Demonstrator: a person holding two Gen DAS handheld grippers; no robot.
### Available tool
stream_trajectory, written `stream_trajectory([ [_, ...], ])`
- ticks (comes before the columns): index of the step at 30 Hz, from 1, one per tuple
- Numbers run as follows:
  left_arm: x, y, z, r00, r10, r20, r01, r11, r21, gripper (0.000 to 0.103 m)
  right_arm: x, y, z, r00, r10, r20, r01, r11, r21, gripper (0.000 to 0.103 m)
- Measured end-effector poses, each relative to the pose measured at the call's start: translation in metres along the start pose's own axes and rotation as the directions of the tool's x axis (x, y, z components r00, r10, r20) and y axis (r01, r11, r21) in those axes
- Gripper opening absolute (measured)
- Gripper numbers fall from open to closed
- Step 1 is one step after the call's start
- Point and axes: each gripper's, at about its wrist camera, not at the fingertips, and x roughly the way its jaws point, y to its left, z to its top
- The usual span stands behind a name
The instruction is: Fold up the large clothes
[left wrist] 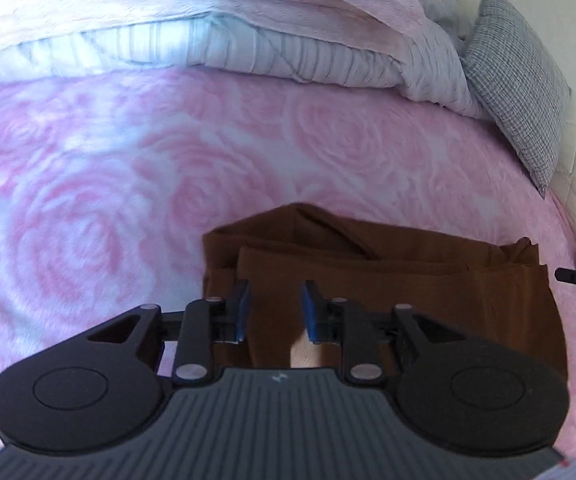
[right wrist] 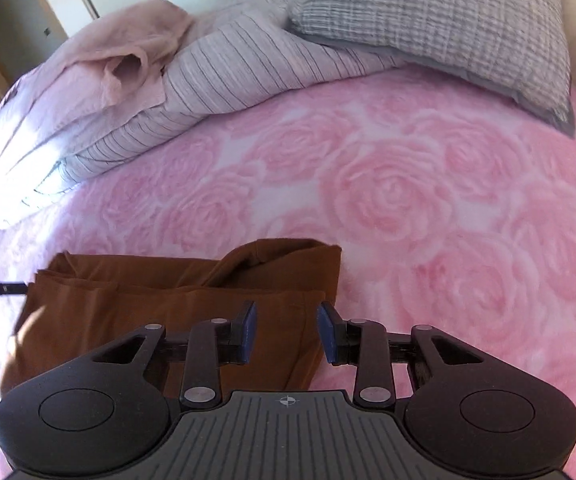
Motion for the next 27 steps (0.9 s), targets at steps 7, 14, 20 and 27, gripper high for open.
stream_trajectory([
  [7,0.015,-0.005,0.003,1.000,0.025,-0.011,-0.024,0.999,0.021,0.024,0.017,0.000,-0.001,0.999,-0.026,0.032,0.027,0.999,-0.036,0.030],
  [14,0.016,-0.008,0.001,0.999,0.038,0.002,-0.039,0.998,0.050,0.009,0.021,0.008,-0.001,0.997,-0.081,0.016,0.082,0.993,-0.089,0.030],
  [20,0.018,-0.008,0.001,1.000,0.006,0.007,-0.006,0.998,0.067,0.000,0.023,-0.006,-0.005,0.998,-0.056,0.013,0.056,0.998,-0.013,0.003],
  [27,-0.022,-0.010,0.006,0.980,0.067,0.186,-0.084,0.993,0.084,0.000,-0.012,0.030,0.000,0.984,-0.092,0.154,0.127,0.964,-0.234,0.003],
])
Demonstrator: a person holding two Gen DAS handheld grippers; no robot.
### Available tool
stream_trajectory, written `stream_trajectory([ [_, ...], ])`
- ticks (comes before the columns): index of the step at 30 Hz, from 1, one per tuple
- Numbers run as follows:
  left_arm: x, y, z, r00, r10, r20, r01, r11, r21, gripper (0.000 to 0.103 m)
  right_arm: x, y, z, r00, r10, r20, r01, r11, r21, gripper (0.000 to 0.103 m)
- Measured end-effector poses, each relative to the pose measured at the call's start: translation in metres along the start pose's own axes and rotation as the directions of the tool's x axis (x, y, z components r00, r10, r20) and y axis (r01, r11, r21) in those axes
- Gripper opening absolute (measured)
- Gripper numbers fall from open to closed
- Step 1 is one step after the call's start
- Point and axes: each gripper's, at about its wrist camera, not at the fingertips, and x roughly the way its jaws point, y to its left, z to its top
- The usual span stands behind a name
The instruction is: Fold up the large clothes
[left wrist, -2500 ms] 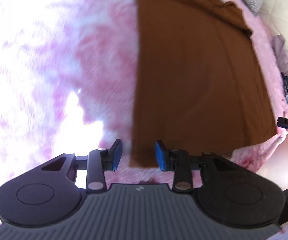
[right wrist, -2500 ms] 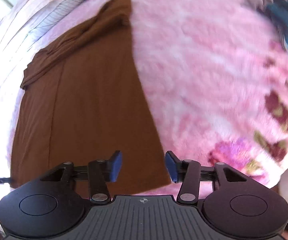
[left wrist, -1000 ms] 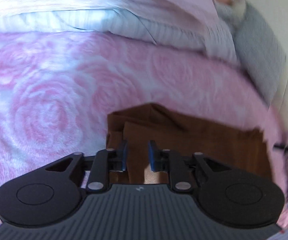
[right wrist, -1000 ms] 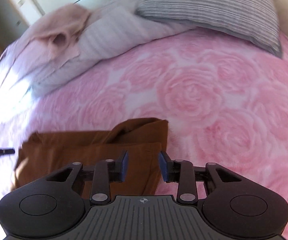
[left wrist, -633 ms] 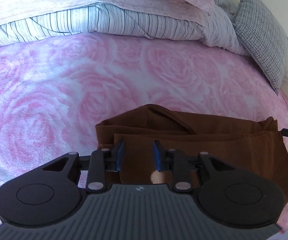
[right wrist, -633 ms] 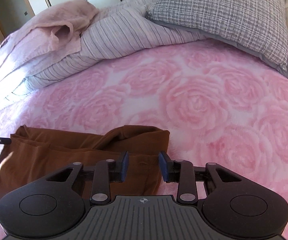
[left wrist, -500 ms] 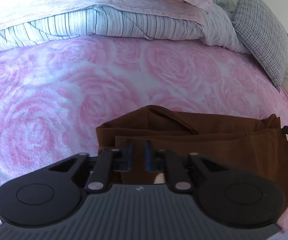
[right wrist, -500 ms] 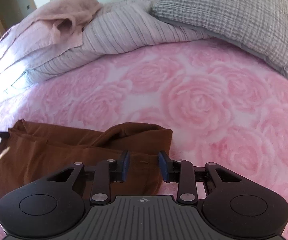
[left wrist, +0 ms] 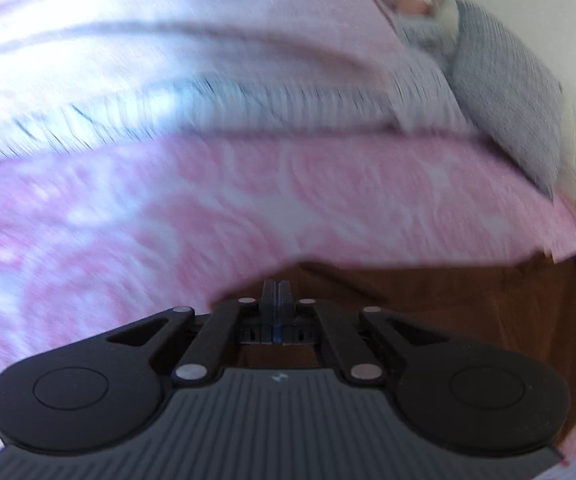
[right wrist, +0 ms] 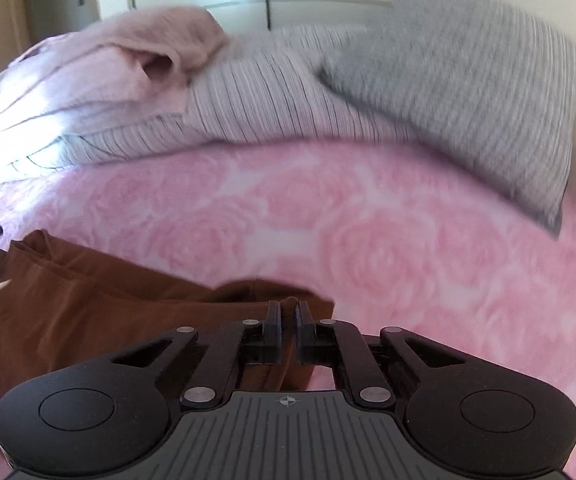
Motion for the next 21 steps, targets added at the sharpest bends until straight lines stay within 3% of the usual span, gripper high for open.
stream_trajectory([
  [3,-0.001,0.011,0.014,0.999,0.025,0.035,-0.024,0.999,-0.035,0.000,0.003,-0.001,0.008,1.000,0.007,0.019,-0.007,1.000,0.002,0.003],
  [7,0.015,0.015,0.012,0.998,-0.016,-0.059,0.014,0.999,-0.049,0.000,0.023,0.000,0.010,0.998,0.002,-0.067,-0.001,1.000,0.015,0.003],
  [9,0.016,0.014,0.000,0.995,-0.034,-0.095,0.029,0.998,-0.052,0.013,0.025,0.002,0.005,0.996,0.001,-0.087,0.000,1.000,0.017,0.003],
  [11,0.019,0.014,-0.011,0.991,-0.043,-0.127,0.037,0.998,-0.052,0.019,0.028,0.001,0.000,0.995,0.006,-0.103,-0.002,0.999,0.041,0.003],
  [17,0.039,0.014,-0.021,0.985,-0.054,-0.164,0.043,0.997,-0.071,0.019,0.036,-0.009,-0.009,0.994,0.010,-0.113,0.007,0.988,0.154,0.005],
  [18,0.042,0.013,-0.021,0.984,-0.047,-0.172,0.037,0.997,-0.061,0.017,0.035,-0.011,-0.009,0.994,0.012,-0.108,0.007,0.986,0.169,0.005],
  [20,0.040,0.012,-0.020,0.989,-0.014,-0.150,0.009,0.999,-0.036,0.000,0.031,-0.013,-0.009,0.995,0.006,-0.096,0.011,0.983,0.184,0.004],
  [21,0.035,0.013,-0.019,0.990,-0.020,-0.138,0.015,0.999,-0.035,0.000,0.027,-0.012,-0.008,0.997,0.003,-0.081,0.012,0.984,0.179,0.004],
])
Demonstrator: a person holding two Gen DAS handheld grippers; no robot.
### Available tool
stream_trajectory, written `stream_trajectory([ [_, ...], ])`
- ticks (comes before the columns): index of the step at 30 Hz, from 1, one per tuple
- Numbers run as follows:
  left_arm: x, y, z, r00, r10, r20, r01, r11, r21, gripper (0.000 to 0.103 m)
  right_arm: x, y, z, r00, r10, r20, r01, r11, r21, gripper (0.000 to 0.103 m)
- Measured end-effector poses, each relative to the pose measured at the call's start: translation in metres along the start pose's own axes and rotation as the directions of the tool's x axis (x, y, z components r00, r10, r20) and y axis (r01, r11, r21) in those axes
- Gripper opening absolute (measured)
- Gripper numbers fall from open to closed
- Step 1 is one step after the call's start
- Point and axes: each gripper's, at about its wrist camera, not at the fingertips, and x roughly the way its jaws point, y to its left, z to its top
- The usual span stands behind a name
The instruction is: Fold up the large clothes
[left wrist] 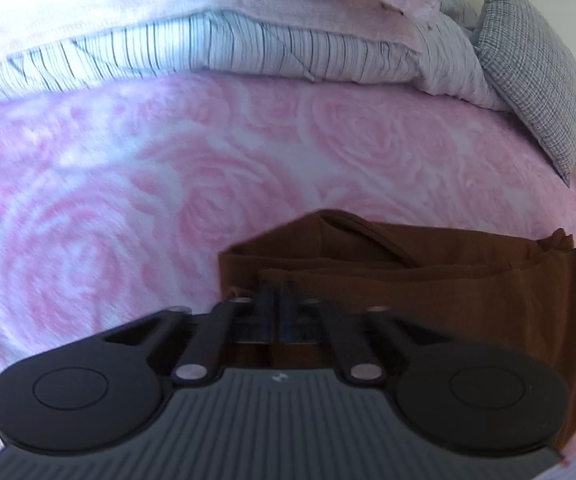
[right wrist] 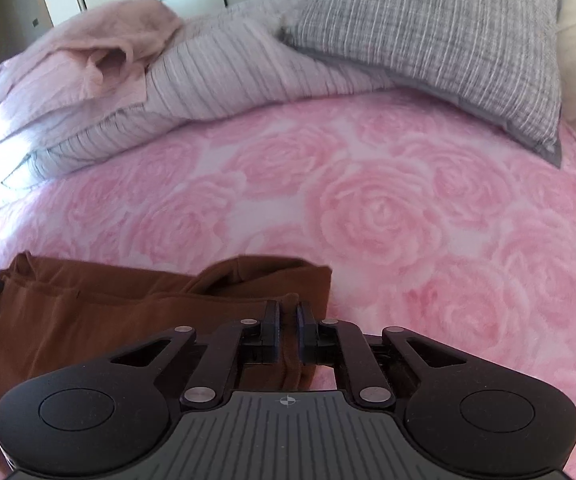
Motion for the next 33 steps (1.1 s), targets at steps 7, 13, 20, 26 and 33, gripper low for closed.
stream_trajectory([
  [7,-0.038,-0.006,0.002,0.991,0.032,0.133,-0.034,0.999,0.013,0.000,-0.023,0.010,0.008,0.996,0.003,0.086,0.002,0.999,-0.055,0.003],
  [13,-0.031,-0.012,0.021,0.981,0.071,0.179,-0.074,0.997,0.011,0.000,-0.014,0.008,0.023,0.993,-0.020,0.117,0.027,0.998,-0.056,0.003],
  [20,0.025,-0.018,0.020,0.985,0.165,0.043,-0.167,0.986,0.025,0.006,0.036,-0.001,0.020,0.989,-0.140,-0.041,0.136,0.988,-0.075,0.011],
  [26,-0.020,-0.029,0.001,0.978,0.171,0.120,-0.169,0.985,-0.025,0.022,-0.005,0.036,0.009,0.967,-0.237,0.098,0.248,0.961,-0.124,0.048],
  [33,-0.014,-0.058,-0.034,0.989,0.143,-0.027,-0.137,0.977,0.161,0.023,0.015,0.065,-0.040,0.979,-0.161,-0.127,0.126,0.961,-0.246,0.048],
])
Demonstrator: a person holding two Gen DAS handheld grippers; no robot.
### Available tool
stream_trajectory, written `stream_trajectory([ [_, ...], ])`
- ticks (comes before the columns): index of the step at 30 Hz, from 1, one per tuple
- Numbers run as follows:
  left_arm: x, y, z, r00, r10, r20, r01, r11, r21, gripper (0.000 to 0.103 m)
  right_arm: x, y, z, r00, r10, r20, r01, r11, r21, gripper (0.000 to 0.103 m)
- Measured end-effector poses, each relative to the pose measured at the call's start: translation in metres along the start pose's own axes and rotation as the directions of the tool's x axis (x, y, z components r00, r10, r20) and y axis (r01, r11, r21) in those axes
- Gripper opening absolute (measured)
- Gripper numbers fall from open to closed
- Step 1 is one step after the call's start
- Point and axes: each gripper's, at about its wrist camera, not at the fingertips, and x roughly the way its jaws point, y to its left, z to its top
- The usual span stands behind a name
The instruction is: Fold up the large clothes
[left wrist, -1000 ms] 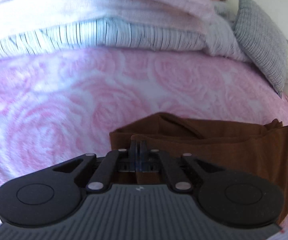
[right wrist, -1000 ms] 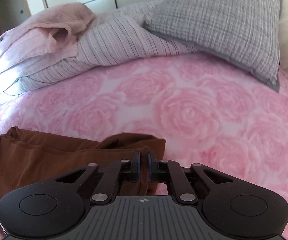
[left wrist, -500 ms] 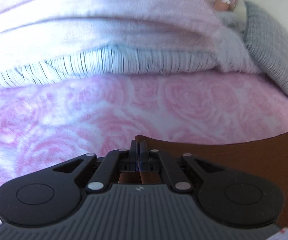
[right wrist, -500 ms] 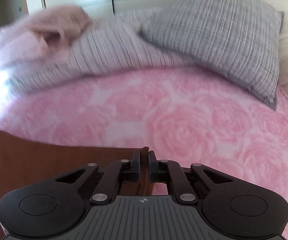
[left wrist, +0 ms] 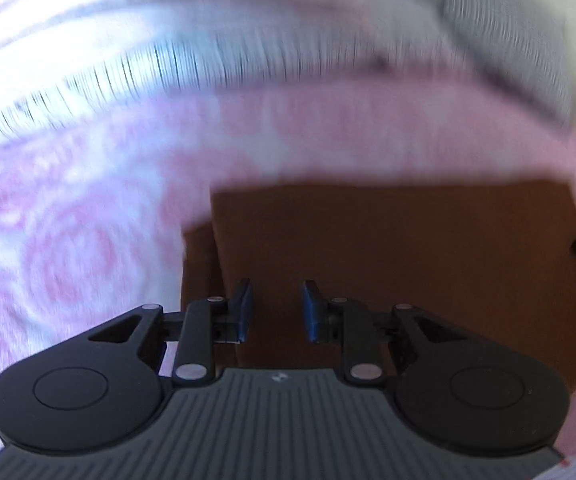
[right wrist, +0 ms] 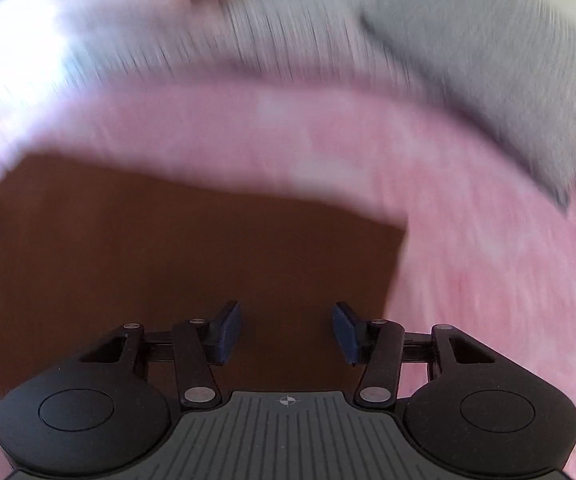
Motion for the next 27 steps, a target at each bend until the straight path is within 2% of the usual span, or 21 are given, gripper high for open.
stream_trajectory([
  [2,0.009,0.002,0.000,1.000,0.014,0.005,-0.014,1.000,-0.008,0.025,0.004,-0.007,-0.001,1.000,-0.002,0.019,0.001,0.998,0.062,0.048],
  [5,0.006,0.004,0.011,1.000,0.017,-0.010,-0.017,0.999,-0.040,0.025,-0.001,-0.003,0.014,0.999,-0.019,-0.035,0.021,0.997,0.069,0.048],
  [9,-0.004,0.003,0.015,0.999,0.031,-0.021,-0.032,0.999,-0.038,0.025,-0.010,0.004,0.025,0.996,-0.029,-0.085,0.036,0.996,0.083,0.048],
  [17,-0.031,-0.001,0.014,1.000,0.025,0.005,-0.025,0.999,-0.038,0.024,-0.025,0.000,0.032,0.998,-0.014,-0.066,0.021,0.994,0.108,0.048],
  [21,-0.037,-0.005,0.012,1.000,-0.007,0.025,0.008,1.000,-0.025,0.025,-0.028,-0.009,0.028,0.999,-0.003,-0.048,0.010,0.991,0.133,0.048],
  [24,-0.028,-0.006,0.008,1.000,-0.024,0.007,0.024,0.999,-0.023,0.024,-0.034,-0.028,0.017,1.000,0.028,-0.005,-0.026,0.976,0.218,0.048],
  [27,-0.004,-0.004,-0.002,0.998,-0.027,-0.058,0.025,0.999,-0.034,0.024,-0.038,-0.058,-0.005,0.994,0.089,0.063,-0.106,0.920,0.378,0.048],
])
